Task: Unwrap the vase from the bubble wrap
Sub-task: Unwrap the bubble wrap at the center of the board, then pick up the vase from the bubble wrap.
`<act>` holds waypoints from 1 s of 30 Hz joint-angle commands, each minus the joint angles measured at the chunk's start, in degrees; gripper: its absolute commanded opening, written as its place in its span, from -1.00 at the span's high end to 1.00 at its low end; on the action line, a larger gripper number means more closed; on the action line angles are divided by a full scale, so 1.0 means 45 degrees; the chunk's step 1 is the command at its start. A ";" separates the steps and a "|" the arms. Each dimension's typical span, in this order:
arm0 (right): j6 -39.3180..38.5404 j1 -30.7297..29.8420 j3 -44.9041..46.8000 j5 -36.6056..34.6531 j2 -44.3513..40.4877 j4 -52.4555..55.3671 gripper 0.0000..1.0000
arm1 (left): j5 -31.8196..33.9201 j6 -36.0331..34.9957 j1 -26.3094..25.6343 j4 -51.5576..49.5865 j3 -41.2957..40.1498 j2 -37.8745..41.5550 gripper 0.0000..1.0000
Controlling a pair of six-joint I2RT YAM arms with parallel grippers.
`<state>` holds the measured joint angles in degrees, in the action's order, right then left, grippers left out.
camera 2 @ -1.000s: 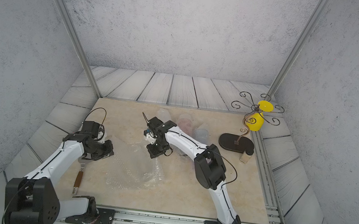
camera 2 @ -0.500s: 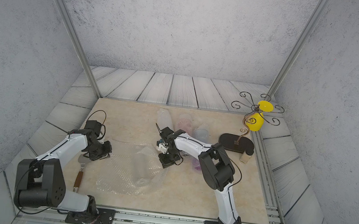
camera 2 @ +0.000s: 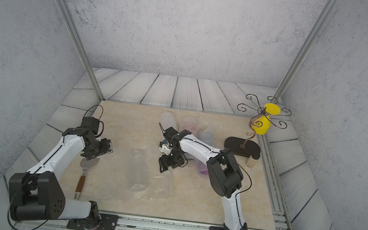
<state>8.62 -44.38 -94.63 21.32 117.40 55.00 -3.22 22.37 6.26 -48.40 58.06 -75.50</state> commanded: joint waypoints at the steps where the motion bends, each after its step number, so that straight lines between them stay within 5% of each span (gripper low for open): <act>1: -0.0244 0.0037 -0.0682 -0.1376 -0.1433 0.0667 -0.64 | -0.0111 0.0282 -0.0209 -0.0932 0.0532 0.0456 -0.57; 7: -0.0704 0.0042 -0.0846 -0.2639 -0.2478 0.0611 -0.97 | -0.0575 0.1264 -0.2922 -0.1271 0.1316 0.0426 -0.57; 12: -0.0857 0.0032 0.0193 -0.3301 -0.3990 -0.0364 -0.98 | -0.1151 0.2467 -0.4392 -0.0120 0.1531 -0.0494 -0.57; 30: -0.0438 0.0051 0.1529 -0.3138 -0.4645 -0.0758 -0.98 | -0.0520 0.3735 -0.5812 0.1619 0.1743 -0.5022 -0.60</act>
<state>5.98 -44.29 -87.15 6.90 97.78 51.83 -6.79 37.65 -18.85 -42.37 65.32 -96.20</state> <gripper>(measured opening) 0.988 0.798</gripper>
